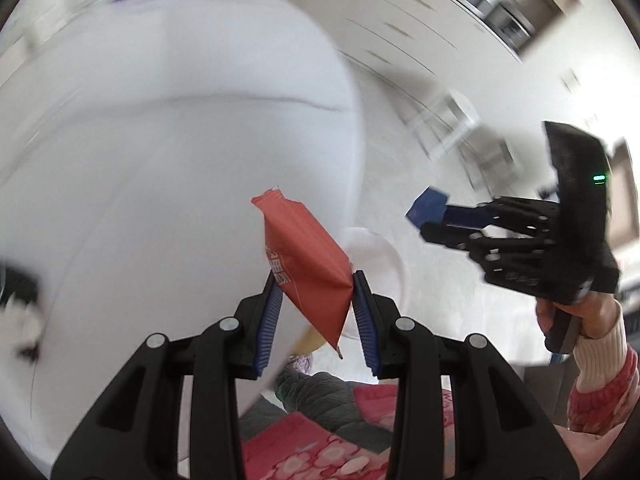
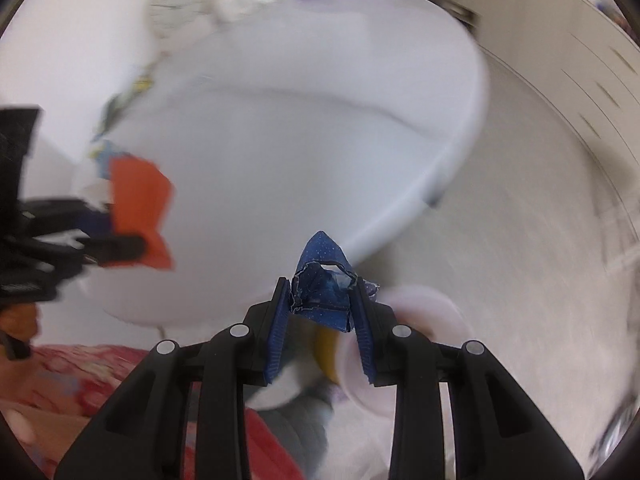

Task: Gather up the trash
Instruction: 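Carry both items over the white bin and open both tools to drop them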

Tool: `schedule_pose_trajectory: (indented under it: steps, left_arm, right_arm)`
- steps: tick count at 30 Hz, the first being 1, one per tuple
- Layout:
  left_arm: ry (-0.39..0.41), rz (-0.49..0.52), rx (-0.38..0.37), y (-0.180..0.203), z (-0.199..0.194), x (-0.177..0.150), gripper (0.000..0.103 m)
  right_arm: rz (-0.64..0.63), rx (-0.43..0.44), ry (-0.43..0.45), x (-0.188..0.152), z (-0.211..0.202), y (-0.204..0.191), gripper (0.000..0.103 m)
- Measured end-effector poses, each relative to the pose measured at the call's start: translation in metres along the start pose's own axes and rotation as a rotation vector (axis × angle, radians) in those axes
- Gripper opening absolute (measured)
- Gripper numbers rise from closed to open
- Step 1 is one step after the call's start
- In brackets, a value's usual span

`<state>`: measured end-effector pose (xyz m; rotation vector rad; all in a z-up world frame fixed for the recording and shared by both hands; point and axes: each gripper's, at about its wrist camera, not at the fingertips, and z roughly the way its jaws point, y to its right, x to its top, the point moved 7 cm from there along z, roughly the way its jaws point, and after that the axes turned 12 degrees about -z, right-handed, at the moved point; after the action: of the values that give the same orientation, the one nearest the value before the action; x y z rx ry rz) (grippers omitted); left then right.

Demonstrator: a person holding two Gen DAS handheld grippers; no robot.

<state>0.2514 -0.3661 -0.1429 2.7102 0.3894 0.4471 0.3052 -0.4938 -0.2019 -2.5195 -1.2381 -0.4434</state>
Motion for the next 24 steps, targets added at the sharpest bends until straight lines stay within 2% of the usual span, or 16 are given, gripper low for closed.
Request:
schedule_pose_trajectory:
  steps: [3, 5, 7, 12, 22, 24]
  left_arm:
    - [-0.04, 0.071, -0.025, 0.037, 0.018, -0.006, 0.035]
    - [-0.063, 0.093, -0.021, 0.048, 0.026, -0.01, 0.035]
    - [-0.085, 0.112, -0.014, 0.06, 0.034, -0.01, 0.035]
    - [-0.133, 0.126, -0.006, 0.077, 0.049, -0.018, 0.035]
    - [-0.234, 0.224, 0.019, 0.098, 0.082, -0.041, 0.035]
    - [-0.256, 0.234, 0.046, 0.098, 0.091, -0.042, 0.042]
  right_arm:
    - [0.066, -0.011, -0.046, -0.038, 0.011, 0.027, 0.035]
    - [0.103, 0.015, -0.057, -0.053, 0.019, 0.035, 0.043]
    - [0.152, 0.054, -0.052, -0.063, 0.024, 0.042, 0.066]
    - [0.246, 0.015, -0.022, -0.082, 0.015, 0.065, 0.085]
    - [0.333, -0.054, -0.006, -0.12, -0.008, 0.1, 0.088]
    - [0.348, -0.057, 0.0, -0.124, -0.011, 0.102, 0.089]
